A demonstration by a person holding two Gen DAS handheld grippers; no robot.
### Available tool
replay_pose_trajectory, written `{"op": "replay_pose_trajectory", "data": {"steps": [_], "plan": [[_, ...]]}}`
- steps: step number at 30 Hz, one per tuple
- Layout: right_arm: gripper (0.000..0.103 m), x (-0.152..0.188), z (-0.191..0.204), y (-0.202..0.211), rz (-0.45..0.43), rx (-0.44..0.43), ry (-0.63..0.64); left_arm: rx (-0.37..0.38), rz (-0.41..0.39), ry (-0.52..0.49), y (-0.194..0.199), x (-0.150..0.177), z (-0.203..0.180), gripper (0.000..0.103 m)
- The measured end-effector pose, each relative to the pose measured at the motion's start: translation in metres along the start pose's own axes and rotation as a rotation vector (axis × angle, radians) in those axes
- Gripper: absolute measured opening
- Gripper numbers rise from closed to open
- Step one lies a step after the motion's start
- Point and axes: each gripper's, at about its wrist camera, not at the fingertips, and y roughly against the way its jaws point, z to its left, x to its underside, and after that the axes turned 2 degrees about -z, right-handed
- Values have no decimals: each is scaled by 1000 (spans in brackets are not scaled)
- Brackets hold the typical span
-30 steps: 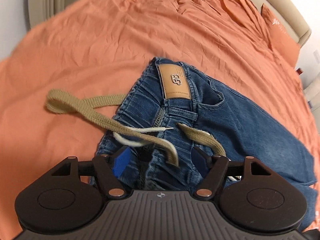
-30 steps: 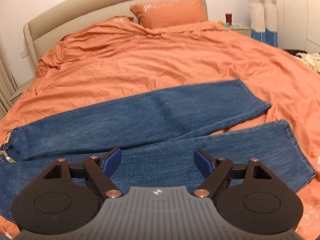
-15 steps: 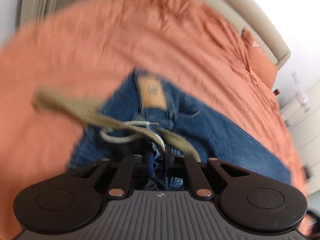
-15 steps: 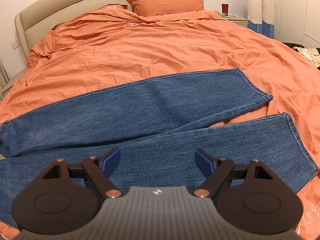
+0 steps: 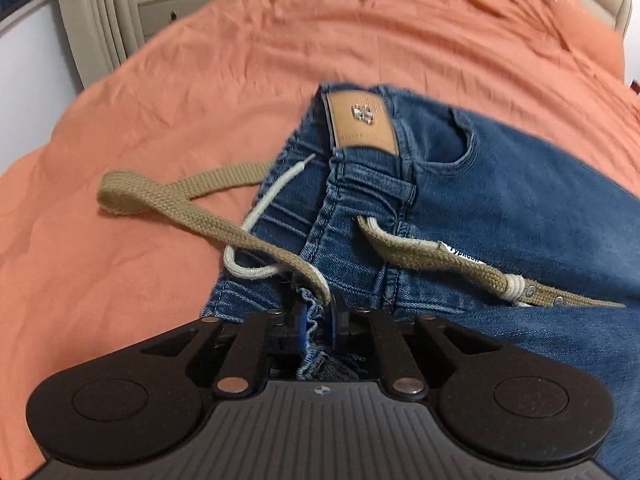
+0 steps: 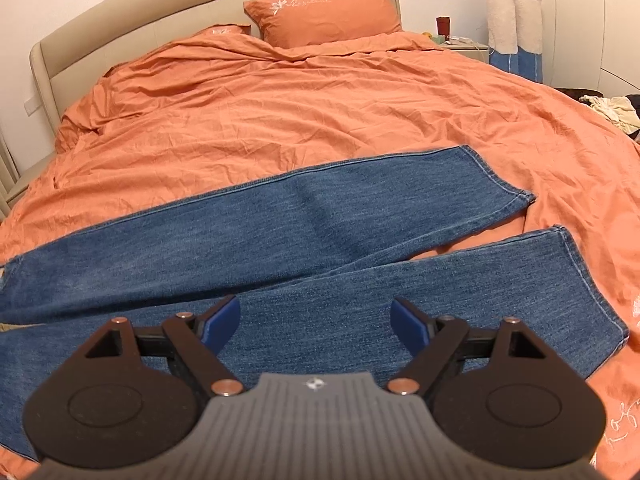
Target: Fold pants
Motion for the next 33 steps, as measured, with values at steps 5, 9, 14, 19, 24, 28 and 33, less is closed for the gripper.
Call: {"op": "replay_pose_trajectory", "data": {"steps": [5, 9, 14, 19, 24, 28, 33], "plan": [[81, -2, -6, 8, -1, -3, -27, -57, -4, -43, 27, -11, -8, 38], [81, -6, -11, 20, 26, -62, -28, -82, -69, -202, 68, -7, -30, 46], [81, -13, -19, 47, 30, -71, 70, -23, -124, -527, 108, 14, -76, 47], [78, -13, -45, 78, 14, -12, 145, 60, -57, -846, 116, 52, -114, 47], [41, 2, -79, 101, 50, 53, 170, 66, 61, -1018, 106, 85, -138, 48], [41, 16, -97, 117, 70, 113, 218, 108, 150, -1122, 96, 108, -147, 50], [41, 18, -116, 129, 79, 144, 224, 69, 180, -1161, 72, 125, -157, 49]]}}
